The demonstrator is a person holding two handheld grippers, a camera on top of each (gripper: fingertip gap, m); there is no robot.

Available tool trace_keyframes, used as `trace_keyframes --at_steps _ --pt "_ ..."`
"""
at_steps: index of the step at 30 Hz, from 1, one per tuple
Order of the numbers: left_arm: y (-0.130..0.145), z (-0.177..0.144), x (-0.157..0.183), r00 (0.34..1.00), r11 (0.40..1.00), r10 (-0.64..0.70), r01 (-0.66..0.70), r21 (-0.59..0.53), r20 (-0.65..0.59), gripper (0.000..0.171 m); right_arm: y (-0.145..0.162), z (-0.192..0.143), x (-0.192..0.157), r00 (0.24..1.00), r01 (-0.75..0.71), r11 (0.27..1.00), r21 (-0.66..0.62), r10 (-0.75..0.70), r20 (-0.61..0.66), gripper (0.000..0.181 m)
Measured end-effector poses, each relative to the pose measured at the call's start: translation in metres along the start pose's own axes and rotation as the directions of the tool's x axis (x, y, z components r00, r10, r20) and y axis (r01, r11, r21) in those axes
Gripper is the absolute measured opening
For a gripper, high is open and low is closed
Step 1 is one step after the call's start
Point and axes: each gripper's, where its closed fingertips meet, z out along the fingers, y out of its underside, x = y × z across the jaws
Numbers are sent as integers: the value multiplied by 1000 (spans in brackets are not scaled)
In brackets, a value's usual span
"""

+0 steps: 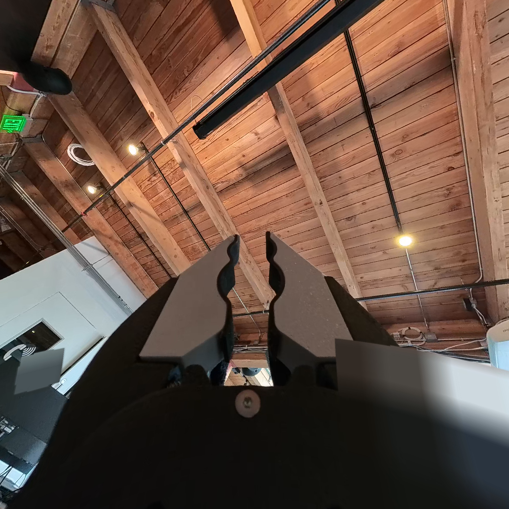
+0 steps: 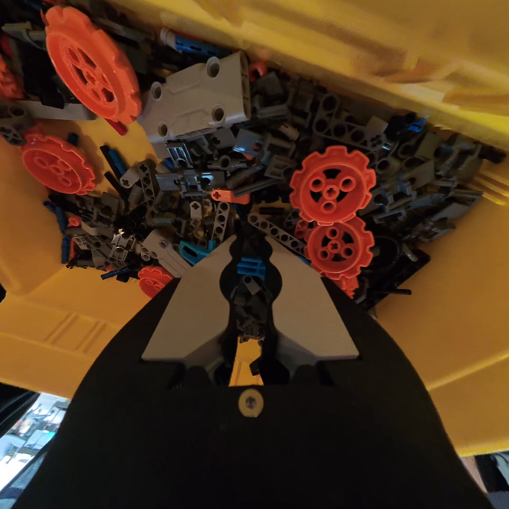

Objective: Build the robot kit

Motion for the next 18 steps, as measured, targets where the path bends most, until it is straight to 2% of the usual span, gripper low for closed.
trace_keyframes --at_steps 3,11,15,18 --pt "0 0 0 1000 1000 1 -1 1 -1 16 7 5 2 997 41 998 -46 -44 -56 11" --pt "-2 0 0 1000 1000 -4 4 3 -2 16 8 4 6 985 123 992 -9 -123 -120 7" --pt "-3 -1 0 1000 1000 -1 1 8 -1 16 4 -7 4 993 97 992 76 -92 -70 7" --pt "-3 0 0 1000 1000 0 0 7 -1 16 -2 -17 -2 999 21 986 166 -28 41 7"
